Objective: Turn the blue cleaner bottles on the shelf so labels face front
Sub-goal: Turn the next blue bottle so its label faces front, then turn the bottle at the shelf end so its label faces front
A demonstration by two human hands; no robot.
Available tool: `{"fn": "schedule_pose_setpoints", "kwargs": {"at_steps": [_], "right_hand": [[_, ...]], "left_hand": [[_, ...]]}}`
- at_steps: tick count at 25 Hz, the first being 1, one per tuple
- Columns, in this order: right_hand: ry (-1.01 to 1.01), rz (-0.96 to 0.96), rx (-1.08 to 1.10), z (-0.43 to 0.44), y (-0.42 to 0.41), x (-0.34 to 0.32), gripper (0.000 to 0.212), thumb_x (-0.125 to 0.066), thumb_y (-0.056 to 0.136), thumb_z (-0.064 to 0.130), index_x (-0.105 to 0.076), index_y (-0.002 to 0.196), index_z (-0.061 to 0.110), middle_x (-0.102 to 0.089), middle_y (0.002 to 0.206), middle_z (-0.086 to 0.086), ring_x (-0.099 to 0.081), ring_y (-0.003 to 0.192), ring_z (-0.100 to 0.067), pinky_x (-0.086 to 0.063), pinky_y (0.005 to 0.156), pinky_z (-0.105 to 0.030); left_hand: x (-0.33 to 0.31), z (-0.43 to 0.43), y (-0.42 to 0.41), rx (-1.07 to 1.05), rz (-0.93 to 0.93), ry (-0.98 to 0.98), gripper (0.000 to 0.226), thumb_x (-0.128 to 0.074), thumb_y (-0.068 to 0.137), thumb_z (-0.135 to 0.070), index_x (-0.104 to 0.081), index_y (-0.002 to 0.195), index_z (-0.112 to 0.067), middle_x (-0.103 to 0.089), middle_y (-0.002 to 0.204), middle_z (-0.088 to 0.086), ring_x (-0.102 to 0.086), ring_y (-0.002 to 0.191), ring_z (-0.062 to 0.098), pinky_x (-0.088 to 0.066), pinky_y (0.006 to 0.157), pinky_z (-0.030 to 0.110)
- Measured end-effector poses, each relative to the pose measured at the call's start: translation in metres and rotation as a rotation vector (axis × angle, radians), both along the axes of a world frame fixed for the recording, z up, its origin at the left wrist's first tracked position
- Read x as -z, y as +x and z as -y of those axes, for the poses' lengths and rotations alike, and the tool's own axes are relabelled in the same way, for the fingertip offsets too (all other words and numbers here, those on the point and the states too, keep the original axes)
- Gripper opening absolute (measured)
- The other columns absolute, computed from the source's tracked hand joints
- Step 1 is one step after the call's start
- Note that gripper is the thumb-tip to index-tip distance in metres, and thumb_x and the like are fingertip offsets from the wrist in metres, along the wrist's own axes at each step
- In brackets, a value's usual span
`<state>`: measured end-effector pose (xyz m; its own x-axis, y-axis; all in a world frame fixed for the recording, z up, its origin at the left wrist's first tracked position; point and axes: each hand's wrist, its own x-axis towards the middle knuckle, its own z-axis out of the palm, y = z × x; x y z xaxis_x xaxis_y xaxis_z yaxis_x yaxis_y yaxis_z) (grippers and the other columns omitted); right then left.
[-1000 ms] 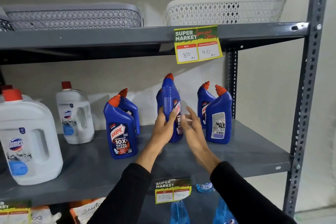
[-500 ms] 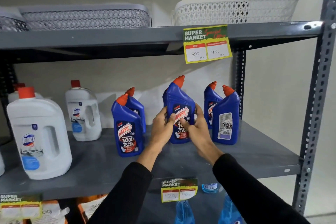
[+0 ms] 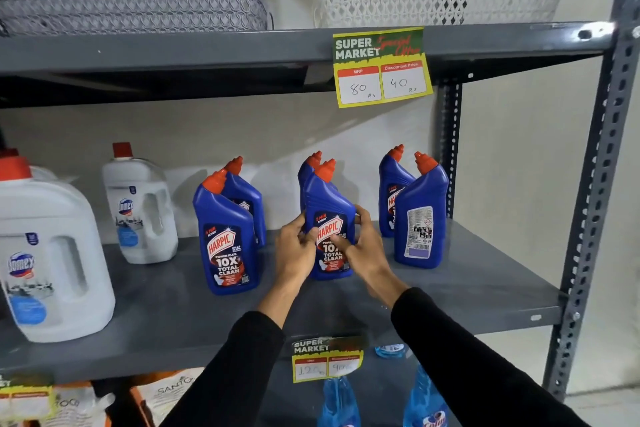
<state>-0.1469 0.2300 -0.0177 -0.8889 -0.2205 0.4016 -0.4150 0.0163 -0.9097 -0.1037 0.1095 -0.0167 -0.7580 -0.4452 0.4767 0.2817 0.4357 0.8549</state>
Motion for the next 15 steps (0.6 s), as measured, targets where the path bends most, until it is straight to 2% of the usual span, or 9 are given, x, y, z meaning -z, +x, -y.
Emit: {"fn": "schedule_pose_setpoints", "kwargs": {"at_steps": [4,6,8,9,11,12,15], "right_hand": [[0.032,0.005,-0.025,0.003,-0.006,0.008,0.07,-0.067,0.088,0.003,-0.034,0.147,0.022,-0.059,0.125,0.0,-0.062,0.114,-0.017,-0.056,0.091,-0.036],[0.052,-0.011,-0.051,-0.002,-0.008,0.014,0.075,-0.069,0.087,0.006,-0.031,0.149,0.022,-0.056,0.133,-0.001,-0.058,0.124,-0.018,-0.055,0.096,-0.04],[0.063,-0.051,-0.04,-0.011,-0.007,0.017,0.078,-0.071,0.087,0.012,-0.028,0.151,0.025,-0.048,0.142,0.0,-0.048,0.132,-0.014,-0.052,0.101,-0.04],[0.035,-0.073,-0.016,-0.019,-0.006,0.018,0.076,-0.07,0.088,0.014,-0.028,0.151,0.025,-0.045,0.142,0.001,-0.045,0.133,-0.012,-0.052,0.101,-0.039],[-0.046,-0.173,0.092,-0.039,-0.004,0.014,0.07,-0.071,0.087,0.017,-0.034,0.147,0.025,-0.047,0.136,0.003,-0.047,0.128,-0.01,-0.053,0.098,-0.036],[-0.078,-0.23,0.159,-0.048,-0.002,0.01,0.067,-0.072,0.086,0.019,-0.038,0.144,0.025,-0.049,0.131,0.003,-0.05,0.122,-0.011,-0.054,0.095,-0.035],[-0.135,-0.312,0.3,-0.075,-0.008,0.003,0.059,-0.072,0.085,0.019,-0.044,0.137,0.026,-0.05,0.125,0.005,-0.051,0.116,-0.015,-0.05,0.096,-0.039]], "left_hand": [[0.013,0.0,-0.008,-0.036,-0.004,0.025,0.035,-0.053,0.096,-0.014,-0.058,0.131,-0.018,-0.071,0.115,0.007,-0.07,0.103,0.022,-0.058,0.09,0.046],[0.01,-0.007,-0.005,-0.064,0.01,0.018,0.041,-0.053,0.096,-0.013,-0.051,0.137,-0.018,-0.066,0.124,0.008,-0.065,0.114,0.024,-0.056,0.095,0.044],[0.007,-0.015,0.003,-0.181,-0.074,-0.097,0.057,-0.055,0.095,-0.012,-0.034,0.148,-0.017,-0.049,0.144,0.008,-0.052,0.13,0.02,-0.052,0.098,0.037],[0.006,-0.023,0.008,-0.24,-0.173,-0.188,0.063,-0.056,0.095,-0.014,-0.028,0.151,-0.016,-0.041,0.149,0.007,-0.046,0.135,0.018,-0.05,0.099,0.033],[0.0,-0.044,0.011,-0.251,-0.367,-0.333,0.061,-0.057,0.095,-0.017,-0.029,0.15,-0.015,-0.039,0.149,0.006,-0.044,0.136,0.017,-0.045,0.104,0.028],[-0.003,-0.055,0.009,-0.221,-0.401,-0.381,0.059,-0.057,0.094,-0.018,-0.032,0.148,-0.014,-0.041,0.147,0.006,-0.045,0.135,0.016,-0.043,0.106,0.026],[-0.009,-0.091,-0.007,-0.111,-0.363,-0.461,0.057,-0.057,0.094,-0.03,-0.037,0.145,-0.014,-0.045,0.148,0.003,-0.042,0.137,0.011,-0.034,0.109,0.015]]}}
